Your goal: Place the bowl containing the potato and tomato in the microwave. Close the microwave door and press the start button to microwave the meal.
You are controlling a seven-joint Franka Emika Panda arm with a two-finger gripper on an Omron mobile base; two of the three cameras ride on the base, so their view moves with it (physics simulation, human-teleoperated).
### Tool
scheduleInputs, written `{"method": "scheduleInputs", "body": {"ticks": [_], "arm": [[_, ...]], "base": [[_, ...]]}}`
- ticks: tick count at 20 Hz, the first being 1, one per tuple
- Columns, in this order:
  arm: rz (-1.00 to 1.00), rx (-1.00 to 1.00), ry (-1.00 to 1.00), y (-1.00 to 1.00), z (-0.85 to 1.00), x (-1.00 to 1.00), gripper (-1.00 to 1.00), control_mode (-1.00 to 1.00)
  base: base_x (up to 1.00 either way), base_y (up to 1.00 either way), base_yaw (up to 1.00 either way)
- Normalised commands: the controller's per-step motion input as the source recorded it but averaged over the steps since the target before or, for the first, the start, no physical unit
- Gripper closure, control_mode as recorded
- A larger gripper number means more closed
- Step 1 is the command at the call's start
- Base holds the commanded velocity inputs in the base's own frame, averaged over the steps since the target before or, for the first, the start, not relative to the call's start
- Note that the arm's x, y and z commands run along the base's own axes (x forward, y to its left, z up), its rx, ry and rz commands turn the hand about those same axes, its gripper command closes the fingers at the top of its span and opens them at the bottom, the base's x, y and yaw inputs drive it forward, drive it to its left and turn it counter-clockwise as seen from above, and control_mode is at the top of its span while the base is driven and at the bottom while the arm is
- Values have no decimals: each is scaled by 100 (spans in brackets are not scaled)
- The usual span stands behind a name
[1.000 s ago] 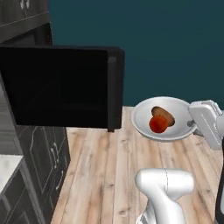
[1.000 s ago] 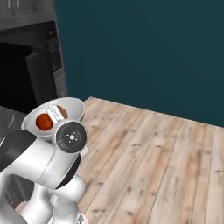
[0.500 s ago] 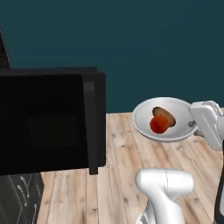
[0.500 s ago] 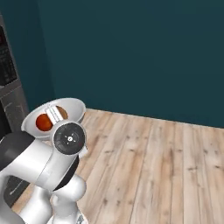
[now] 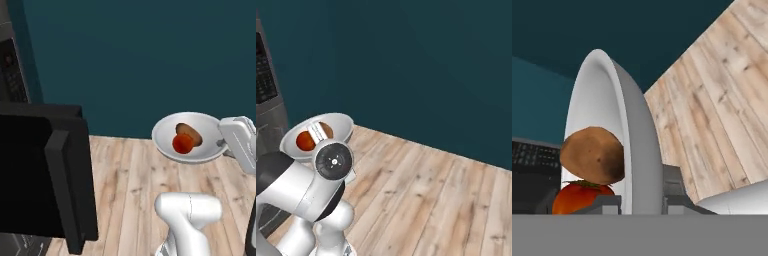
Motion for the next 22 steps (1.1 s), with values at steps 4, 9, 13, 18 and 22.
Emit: {"method": "scheduleInputs", "body": {"ticks": [4,9,13,18,22], "arm": [[0,0,0,0,0,0,100,100],[0,0,0,0,0,0,100,100],[0,0,0,0,0,0,100,100],[0,0,0,0,0,0,100,100],[0,0,0,0,0,0,100,100]], "base": [[29,-29,68],[33,-16,72],[55,-24,66],[72,-30,64],[79,-15,62]]}}
